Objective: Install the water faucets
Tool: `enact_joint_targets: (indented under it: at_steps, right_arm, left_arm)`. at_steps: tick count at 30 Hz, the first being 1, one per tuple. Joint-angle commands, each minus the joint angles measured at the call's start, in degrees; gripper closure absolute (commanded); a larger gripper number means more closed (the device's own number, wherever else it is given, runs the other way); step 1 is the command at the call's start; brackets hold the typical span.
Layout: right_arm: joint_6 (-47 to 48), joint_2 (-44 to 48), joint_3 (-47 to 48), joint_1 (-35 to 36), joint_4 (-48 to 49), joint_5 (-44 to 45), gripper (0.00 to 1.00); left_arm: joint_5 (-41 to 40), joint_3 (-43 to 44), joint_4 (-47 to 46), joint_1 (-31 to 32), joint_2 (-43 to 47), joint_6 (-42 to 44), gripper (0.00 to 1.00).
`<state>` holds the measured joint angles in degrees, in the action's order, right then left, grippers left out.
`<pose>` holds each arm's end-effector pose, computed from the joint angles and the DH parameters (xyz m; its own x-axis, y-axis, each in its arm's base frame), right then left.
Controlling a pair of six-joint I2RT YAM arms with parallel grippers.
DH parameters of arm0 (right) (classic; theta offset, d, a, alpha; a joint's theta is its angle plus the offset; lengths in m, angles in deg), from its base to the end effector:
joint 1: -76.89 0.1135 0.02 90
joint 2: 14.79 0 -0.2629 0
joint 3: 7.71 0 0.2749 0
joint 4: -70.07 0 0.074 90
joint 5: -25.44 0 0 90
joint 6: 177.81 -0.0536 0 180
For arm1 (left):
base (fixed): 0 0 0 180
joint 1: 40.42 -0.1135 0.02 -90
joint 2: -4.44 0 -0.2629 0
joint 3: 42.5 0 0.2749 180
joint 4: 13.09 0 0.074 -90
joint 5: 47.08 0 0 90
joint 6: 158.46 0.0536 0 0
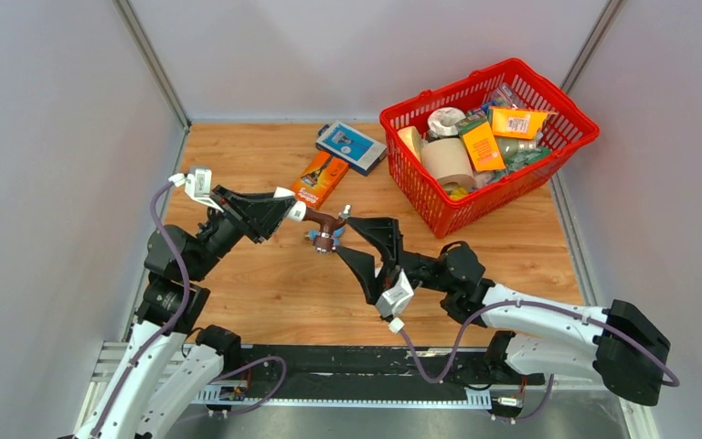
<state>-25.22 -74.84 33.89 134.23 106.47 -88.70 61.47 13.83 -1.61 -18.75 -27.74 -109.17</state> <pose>0.1253 0.2361 0.2922 0.9450 -0.0270 -0.3261 -0.3027 0.3062 -0.9025 0.1518 -0.0787 0.3934 -0.2620 -0.5613 -0.7851 0.6170 0.5281 -0.5835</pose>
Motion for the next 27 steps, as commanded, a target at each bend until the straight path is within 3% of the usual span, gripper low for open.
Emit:
enact_joint_targets:
  at_steps: [1, 9, 16, 20, 24, 27]
  right_arm:
    - [14.74, -3.4, 2.56, 2.24, 1.79, 3.57, 0.2]
    - [26.25, -11.48, 1.77, 4.27, 13.12, 9.46, 0.21]
    - [26.37, -16.41, 2.56, 4.36, 21.65, 10.34, 0.27]
    - [16.02, -14.49, 3.43, 4.53, 22.28, 7.89, 0.38]
    - [-4.08, -9.74, 8.43, 4.45, 9.72, 6.47, 0.69]
    - [-19.47, -7.37, 12.48, 4.1, 2.43, 6.3, 0.78]
  left_arm:
    - [2.55, 3.12, -3.61, 0.13, -0.42, -4.98, 1.0]
    - [6.85, 3.65, -6.43, 0.04, -2.53, -10.09, 1.0]
    - [7.73, 3.12, -6.78, 0.04, -2.45, -11.23, 1.0]
    - [7.73, 2.24, -7.92, 0.13, -2.18, -10.45, 1.0]
    - [6.59, -0.74, -12.04, 0.13, -0.87, -10.0, 1.0]
    - [5.98, -3.29, -16.0, 0.12, -0.77, -10.44, 1.0]
